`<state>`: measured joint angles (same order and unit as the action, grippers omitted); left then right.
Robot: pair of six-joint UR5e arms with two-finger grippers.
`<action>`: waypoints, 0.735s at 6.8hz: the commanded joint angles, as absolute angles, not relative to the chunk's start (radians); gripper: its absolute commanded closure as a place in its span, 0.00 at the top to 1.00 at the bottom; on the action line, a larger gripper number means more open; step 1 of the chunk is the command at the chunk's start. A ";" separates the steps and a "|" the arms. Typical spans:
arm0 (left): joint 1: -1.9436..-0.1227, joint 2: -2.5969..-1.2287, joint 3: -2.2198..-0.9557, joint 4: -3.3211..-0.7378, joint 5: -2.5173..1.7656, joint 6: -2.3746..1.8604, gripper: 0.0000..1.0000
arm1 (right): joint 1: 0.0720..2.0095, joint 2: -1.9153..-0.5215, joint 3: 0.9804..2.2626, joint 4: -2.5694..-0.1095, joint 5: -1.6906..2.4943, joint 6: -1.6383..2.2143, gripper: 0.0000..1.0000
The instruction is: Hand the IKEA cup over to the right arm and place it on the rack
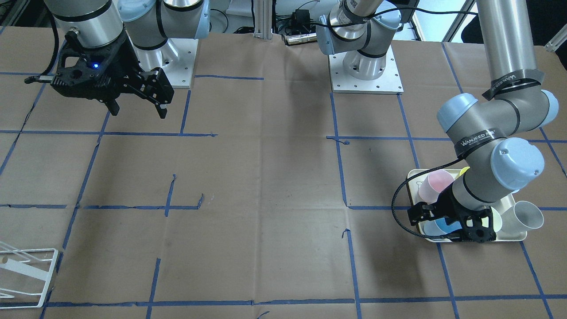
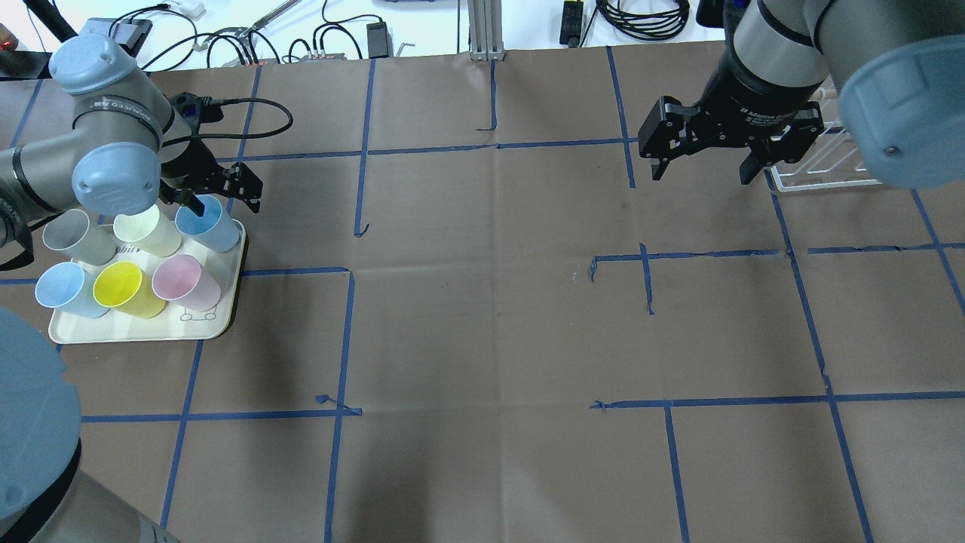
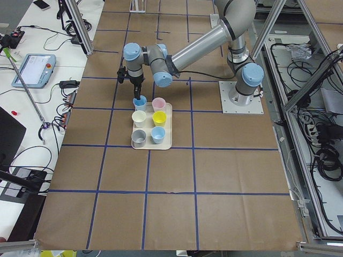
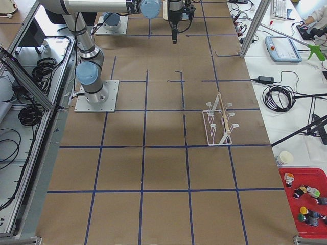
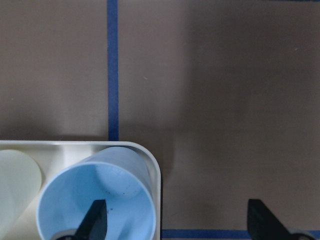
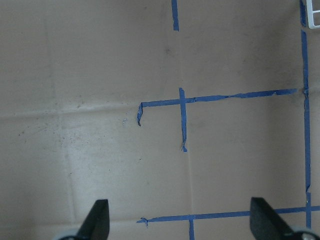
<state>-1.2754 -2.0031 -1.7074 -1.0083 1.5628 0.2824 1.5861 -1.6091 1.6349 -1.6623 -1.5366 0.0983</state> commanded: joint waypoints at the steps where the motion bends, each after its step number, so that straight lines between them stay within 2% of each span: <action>1: -1.272 -2.010 -1.732 -1.002 1.566 0.298 0.99 | 1.586 -1.609 1.635 -1.663 -1.536 0.098 1.00; 3: -1.267 -2.010 -1.724 -0.999 1.572 0.331 0.99 | 1.586 -1.608 1.637 -1.661 -1.537 0.097 1.00; 4: -1.263 -2.010 -1.724 -0.999 1.572 0.333 0.90 | 1.585 -1.609 1.637 -1.661 -1.537 0.097 1.00; 5: -1.261 -2.010 -1.718 -0.999 1.572 0.336 0.74 | 1.585 -1.608 1.637 -1.661 -1.537 0.095 1.00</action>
